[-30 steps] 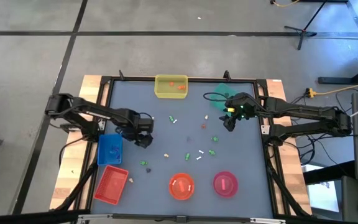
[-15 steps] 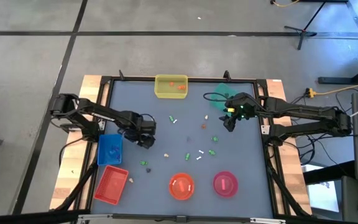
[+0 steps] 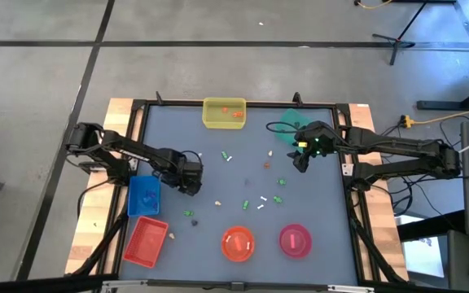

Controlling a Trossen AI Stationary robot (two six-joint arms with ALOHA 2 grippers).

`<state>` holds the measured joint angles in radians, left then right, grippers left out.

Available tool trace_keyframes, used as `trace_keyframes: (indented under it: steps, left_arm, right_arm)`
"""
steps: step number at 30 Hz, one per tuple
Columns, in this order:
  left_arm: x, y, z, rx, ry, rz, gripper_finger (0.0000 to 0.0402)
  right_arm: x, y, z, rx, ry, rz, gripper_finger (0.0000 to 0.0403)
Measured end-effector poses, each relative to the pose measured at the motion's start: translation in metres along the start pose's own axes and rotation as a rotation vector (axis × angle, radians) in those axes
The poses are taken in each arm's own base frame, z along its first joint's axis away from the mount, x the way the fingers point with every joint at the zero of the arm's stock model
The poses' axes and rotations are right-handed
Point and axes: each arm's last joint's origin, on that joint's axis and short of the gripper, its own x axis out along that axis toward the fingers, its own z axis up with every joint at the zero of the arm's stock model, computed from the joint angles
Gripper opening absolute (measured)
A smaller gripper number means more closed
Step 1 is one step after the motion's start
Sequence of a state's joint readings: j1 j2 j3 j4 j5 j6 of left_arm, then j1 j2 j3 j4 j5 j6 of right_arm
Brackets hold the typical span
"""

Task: Sort Halloween decoration
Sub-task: Put the brown skull toy into the red bin

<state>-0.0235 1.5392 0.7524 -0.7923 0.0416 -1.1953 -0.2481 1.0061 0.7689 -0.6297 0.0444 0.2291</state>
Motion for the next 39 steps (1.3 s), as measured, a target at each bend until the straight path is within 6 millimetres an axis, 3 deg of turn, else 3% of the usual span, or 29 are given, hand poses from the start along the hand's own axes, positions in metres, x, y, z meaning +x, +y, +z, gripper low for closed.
trace_keyframes:
  steps: [21, 39]
  left_arm:
    - [0.0009, 0.0009, 0.0002, -0.006, -0.019, 0.009, 0.0177]
    - [0.0009, 0.0008, 0.0005, 0.000, -0.023, 0.008, 0.0111]
  right_arm:
    - [0.0000, 0.0000, 0.0000, 0.000, 0.000, 0.000, 0.0239]
    - [0.0000, 0.0000, 0.0000, 0.000, 0.000, 0.000, 0.0239]
